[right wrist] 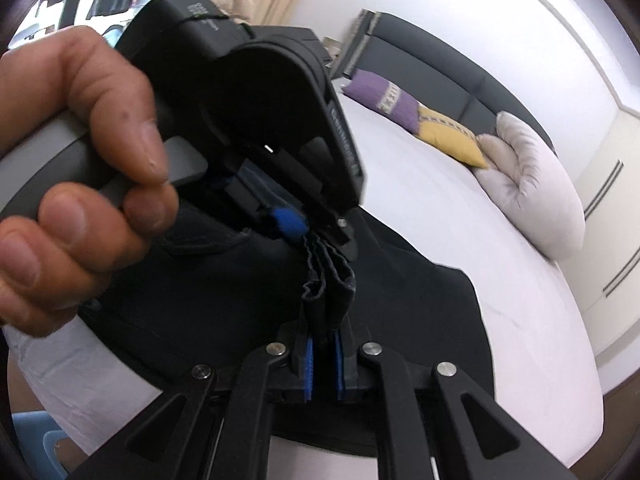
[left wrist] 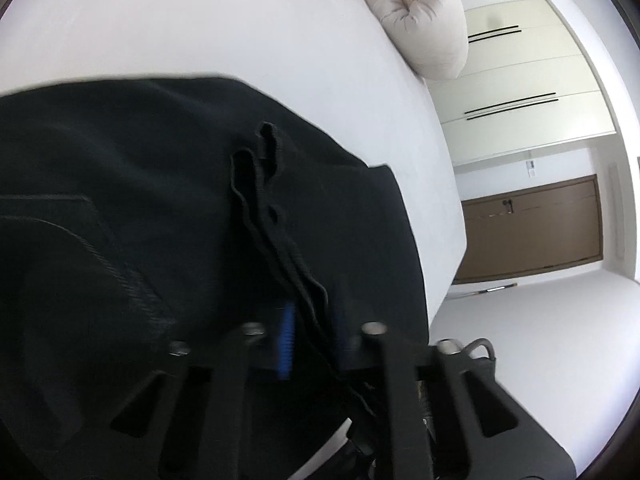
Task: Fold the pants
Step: 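Fold the held leg hem over onto the jeans with the right tool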
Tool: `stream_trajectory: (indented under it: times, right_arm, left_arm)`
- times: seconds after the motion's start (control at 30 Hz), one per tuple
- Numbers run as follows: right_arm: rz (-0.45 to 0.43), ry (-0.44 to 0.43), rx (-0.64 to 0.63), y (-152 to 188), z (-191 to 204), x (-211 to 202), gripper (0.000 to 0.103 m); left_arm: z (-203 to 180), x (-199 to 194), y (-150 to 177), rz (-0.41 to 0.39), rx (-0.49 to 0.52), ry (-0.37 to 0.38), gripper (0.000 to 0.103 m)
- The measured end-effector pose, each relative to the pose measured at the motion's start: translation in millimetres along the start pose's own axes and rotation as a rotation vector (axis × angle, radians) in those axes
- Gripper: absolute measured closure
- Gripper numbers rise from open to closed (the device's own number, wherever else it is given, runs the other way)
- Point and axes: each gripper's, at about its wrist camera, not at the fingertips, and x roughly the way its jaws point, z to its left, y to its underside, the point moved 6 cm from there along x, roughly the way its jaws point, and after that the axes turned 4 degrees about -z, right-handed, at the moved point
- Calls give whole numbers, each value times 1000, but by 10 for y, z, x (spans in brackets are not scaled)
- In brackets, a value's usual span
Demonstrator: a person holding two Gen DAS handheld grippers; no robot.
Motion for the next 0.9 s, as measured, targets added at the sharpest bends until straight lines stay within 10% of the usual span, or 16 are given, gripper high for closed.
stream_trajectory:
  times: [0.77, 0.9]
  right_arm:
    - [78, -78, -165, 46, 263, 415, 89]
    - [78, -101, -149, 14, 113, 271, 61]
  left_arm:
    - [383, 100, 89, -36, -32, -91, 93]
    - [378, -51, 46, -83, -21, -179, 93]
